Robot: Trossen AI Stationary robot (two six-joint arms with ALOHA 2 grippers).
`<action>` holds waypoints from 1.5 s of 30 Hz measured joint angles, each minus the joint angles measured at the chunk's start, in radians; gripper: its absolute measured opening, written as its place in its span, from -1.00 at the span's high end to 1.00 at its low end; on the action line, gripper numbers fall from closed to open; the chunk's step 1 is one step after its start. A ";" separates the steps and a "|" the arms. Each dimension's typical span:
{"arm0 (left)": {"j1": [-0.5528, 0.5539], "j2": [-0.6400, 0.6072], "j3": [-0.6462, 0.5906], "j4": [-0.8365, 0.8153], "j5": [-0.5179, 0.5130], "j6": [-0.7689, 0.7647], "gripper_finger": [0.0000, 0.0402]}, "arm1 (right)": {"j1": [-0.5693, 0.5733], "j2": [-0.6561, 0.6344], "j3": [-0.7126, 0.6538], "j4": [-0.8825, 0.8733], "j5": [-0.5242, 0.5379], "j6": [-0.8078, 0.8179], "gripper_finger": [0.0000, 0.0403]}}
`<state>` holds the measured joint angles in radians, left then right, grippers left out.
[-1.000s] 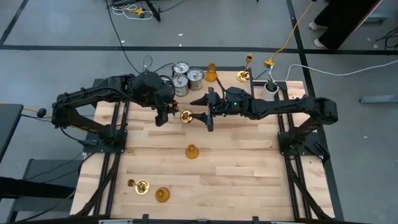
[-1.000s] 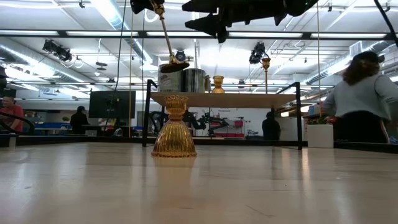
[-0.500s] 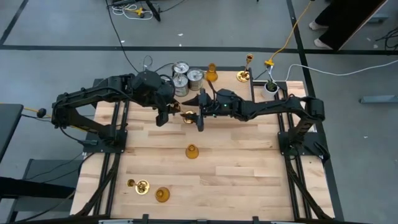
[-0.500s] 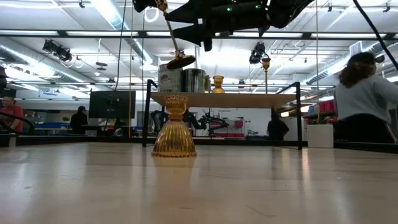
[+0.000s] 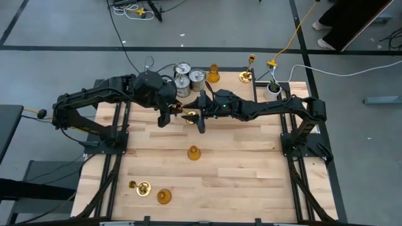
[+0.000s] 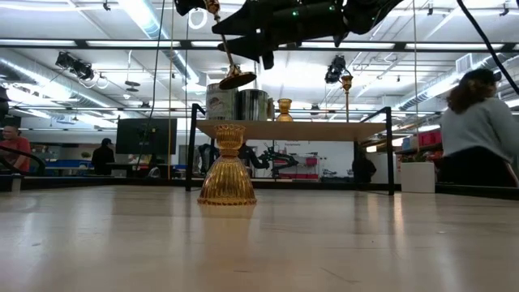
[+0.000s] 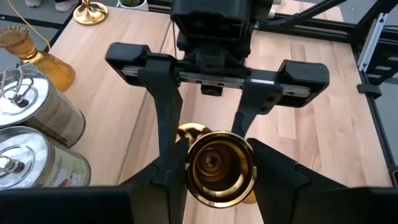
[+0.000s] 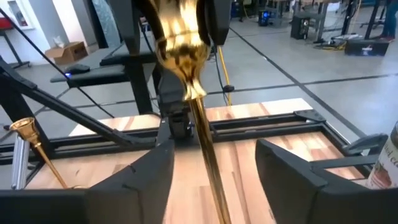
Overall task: Pick & Place candle stick holders
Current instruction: Put the top gold candle holder on the shelf aligned with the other gold candle holder
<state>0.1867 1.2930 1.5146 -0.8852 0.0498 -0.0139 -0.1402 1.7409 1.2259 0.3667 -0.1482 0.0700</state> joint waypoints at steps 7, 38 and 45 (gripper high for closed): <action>0.000 0.000 0.000 -0.001 0.000 0.008 0.26 | 0.000 0.000 0.000 -0.002 -0.002 0.000 0.20; 0.000 0.000 0.000 -0.002 0.002 0.006 0.26 | 0.000 -0.001 0.000 -0.001 -0.027 -0.004 0.78; 0.000 0.000 0.000 -0.002 0.002 0.006 0.25 | 0.000 -0.001 -0.001 -0.001 -0.028 -0.007 0.79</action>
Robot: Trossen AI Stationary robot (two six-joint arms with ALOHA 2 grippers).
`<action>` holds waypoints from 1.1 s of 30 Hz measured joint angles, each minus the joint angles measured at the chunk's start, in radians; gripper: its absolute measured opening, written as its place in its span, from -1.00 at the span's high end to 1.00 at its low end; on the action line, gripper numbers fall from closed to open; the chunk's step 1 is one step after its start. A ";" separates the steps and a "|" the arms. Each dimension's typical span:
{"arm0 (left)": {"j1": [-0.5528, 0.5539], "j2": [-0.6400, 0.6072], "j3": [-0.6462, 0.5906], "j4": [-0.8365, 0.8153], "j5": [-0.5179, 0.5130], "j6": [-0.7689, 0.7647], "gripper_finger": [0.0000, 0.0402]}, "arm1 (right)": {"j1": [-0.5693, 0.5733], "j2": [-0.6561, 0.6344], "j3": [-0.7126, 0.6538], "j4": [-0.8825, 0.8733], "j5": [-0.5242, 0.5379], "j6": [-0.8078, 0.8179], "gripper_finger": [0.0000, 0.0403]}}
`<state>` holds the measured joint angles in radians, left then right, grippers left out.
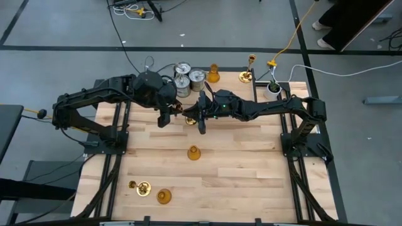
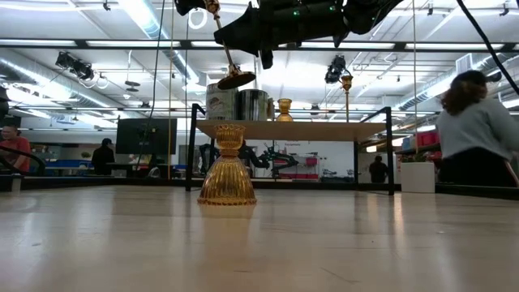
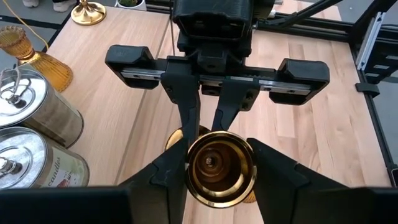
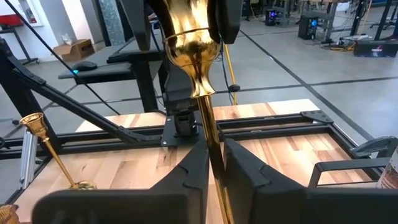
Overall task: Pick & Place candle stick holders
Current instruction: Put the top gold candle holder on the shelf aligned with the other gold candle holder
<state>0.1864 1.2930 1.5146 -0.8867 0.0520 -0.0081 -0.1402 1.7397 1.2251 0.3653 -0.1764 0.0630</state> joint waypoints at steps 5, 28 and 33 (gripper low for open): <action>0.000 0.000 0.000 0.003 -0.011 0.006 0.11 | 0.001 -0.001 0.000 0.004 -0.008 0.001 0.87; 0.000 -0.041 0.000 0.002 -0.025 -0.010 -0.30 | 0.000 -0.112 -0.002 -0.092 0.167 -0.037 0.96; 0.000 -0.052 0.000 0.020 -0.033 -0.007 -0.28 | 0.000 -0.166 -0.002 -0.186 0.229 -0.071 0.97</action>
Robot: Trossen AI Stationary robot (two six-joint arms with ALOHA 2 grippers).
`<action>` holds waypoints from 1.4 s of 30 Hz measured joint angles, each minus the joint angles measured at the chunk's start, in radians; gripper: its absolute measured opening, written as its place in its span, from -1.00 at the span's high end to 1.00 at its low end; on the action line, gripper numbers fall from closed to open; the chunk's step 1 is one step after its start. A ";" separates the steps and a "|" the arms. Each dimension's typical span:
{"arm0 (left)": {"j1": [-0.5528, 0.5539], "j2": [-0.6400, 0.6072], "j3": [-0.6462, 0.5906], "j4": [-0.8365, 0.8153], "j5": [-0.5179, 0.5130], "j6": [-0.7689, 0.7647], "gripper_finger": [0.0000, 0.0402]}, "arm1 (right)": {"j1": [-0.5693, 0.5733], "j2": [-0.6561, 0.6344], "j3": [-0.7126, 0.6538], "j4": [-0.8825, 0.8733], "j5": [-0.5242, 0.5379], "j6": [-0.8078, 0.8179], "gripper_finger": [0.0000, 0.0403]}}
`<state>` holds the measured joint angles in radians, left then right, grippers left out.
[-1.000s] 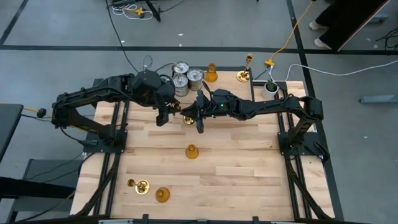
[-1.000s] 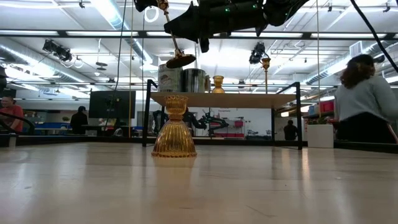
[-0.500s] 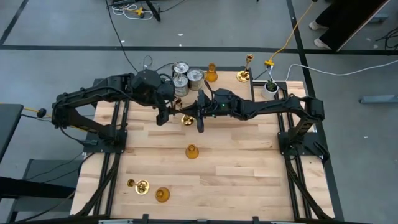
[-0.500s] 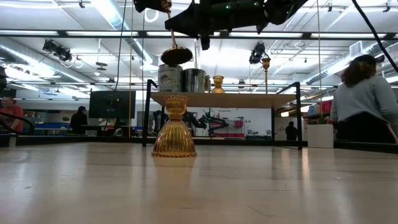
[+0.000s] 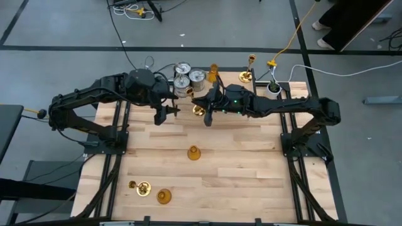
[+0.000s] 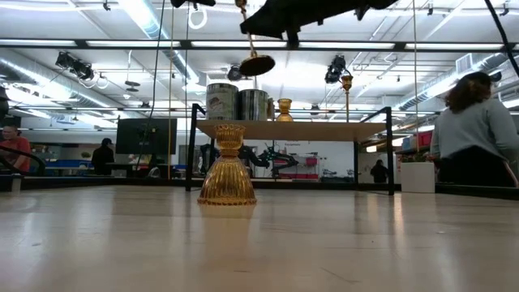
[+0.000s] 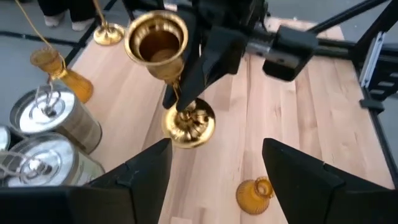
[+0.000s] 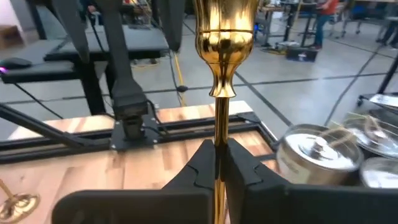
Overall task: Pick & Place candle stick holders
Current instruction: Put the top gold candle holder on the shelf aligned with the other gold candle holder
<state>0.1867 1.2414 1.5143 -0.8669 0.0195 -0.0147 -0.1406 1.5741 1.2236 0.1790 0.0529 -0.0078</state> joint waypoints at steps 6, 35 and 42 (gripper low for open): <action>0.000 -0.007 0.000 0.008 0.000 0.001 -0.28 | -0.001 -0.052 -0.005 -0.051 0.087 -0.013 0.97; 0.000 -0.006 0.000 0.006 -0.019 0.003 -0.28 | -0.043 -0.344 -0.556 0.374 0.639 0.079 0.97; 0.000 -0.006 0.000 0.006 -0.019 0.003 -0.28 | -0.043 -0.344 -0.616 0.442 0.744 0.063 0.97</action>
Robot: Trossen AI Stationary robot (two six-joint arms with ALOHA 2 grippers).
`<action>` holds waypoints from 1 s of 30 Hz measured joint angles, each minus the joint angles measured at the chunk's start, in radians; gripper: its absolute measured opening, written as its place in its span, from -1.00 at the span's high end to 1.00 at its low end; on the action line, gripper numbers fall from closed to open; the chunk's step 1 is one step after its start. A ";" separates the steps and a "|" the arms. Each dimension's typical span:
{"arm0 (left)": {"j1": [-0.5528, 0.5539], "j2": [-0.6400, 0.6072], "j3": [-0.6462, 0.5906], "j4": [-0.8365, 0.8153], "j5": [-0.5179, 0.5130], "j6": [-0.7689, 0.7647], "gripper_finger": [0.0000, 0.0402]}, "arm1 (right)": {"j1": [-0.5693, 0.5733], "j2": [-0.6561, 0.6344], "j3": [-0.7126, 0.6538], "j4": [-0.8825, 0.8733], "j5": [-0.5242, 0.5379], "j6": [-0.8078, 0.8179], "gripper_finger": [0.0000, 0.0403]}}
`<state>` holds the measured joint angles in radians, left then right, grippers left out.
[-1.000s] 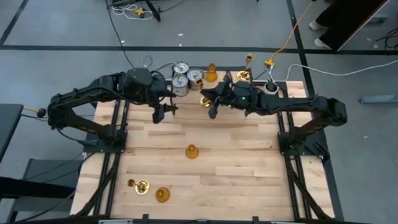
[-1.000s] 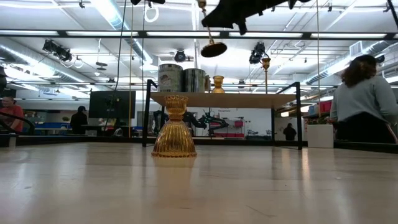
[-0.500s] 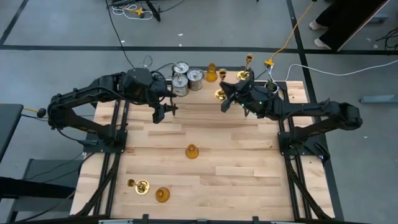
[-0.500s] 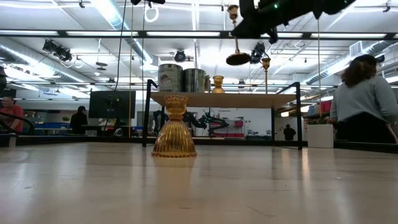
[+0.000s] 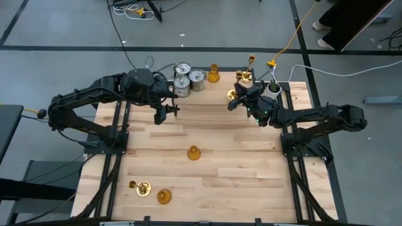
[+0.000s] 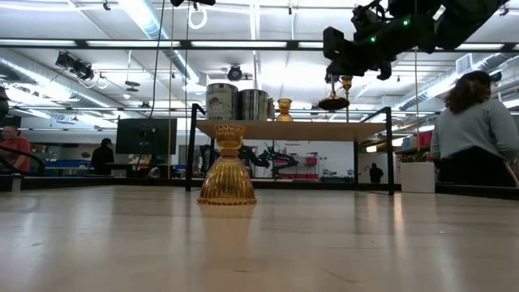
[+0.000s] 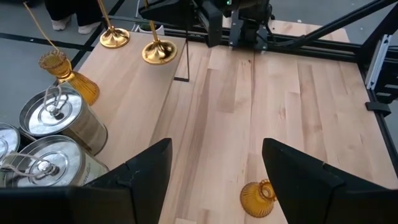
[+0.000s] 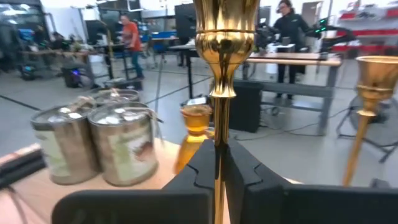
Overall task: Pick & Place candle stick holders
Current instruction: Put the top gold candle holder on the shelf aligned with the other gold candle holder
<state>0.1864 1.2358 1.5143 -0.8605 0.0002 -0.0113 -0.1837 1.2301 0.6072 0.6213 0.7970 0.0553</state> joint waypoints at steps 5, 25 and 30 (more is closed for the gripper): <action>0.000 0.000 0.000 0.000 -0.016 0.000 -0.28 | 0.000 0.000 -0.016 0.001 0.081 -0.037 0.97; 0.000 0.000 0.000 0.000 -0.037 -0.001 -0.28 | -0.006 0.000 -0.081 0.006 0.200 0.047 0.94; 0.000 0.000 0.000 0.000 -0.045 -0.001 -0.28 | -0.006 0.000 -0.081 -0.003 0.213 0.036 0.94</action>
<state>0.1867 1.2358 1.5143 -0.8601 -0.0452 -0.0124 -0.1894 1.2304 0.5259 0.6184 1.0096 0.0914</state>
